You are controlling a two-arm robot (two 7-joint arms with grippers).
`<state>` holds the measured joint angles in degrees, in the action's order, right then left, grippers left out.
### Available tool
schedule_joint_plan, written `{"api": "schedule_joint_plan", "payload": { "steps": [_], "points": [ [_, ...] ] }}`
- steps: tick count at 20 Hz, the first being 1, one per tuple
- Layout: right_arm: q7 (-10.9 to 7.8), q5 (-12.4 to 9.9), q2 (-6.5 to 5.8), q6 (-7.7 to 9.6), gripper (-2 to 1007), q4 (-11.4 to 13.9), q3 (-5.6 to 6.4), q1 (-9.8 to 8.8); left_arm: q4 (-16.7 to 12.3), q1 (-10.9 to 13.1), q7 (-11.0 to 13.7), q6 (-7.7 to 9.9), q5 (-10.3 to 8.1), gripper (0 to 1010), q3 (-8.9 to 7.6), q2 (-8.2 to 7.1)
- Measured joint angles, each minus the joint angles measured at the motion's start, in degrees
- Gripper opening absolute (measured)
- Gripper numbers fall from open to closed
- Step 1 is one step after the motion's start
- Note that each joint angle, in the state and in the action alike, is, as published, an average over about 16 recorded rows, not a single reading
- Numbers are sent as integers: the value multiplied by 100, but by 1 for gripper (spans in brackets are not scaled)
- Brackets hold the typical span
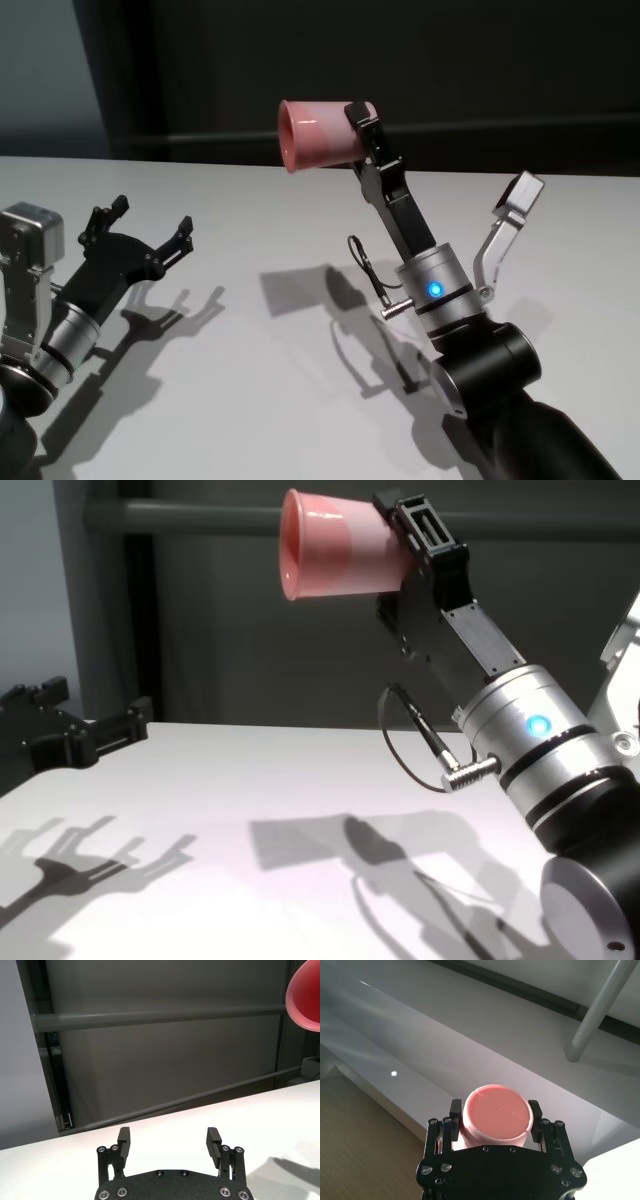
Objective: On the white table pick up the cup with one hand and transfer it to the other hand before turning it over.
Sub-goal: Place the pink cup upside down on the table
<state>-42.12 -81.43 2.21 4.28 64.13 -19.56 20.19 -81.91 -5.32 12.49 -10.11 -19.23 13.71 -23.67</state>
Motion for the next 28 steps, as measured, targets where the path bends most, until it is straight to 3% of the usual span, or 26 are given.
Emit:
{"api": "schedule_joint_plan", "payload": {
  "steps": [14, 28],
  "points": [
    [0, 0, 0, 0, 775, 0, 0, 0, 187, -186, 279, 22, 151, 1001, 85, 324],
    [0, 0, 0, 0, 775, 0, 0, 0, 285, -282, 592, 1, 130, 1001, 100, 387]
  ]
}}
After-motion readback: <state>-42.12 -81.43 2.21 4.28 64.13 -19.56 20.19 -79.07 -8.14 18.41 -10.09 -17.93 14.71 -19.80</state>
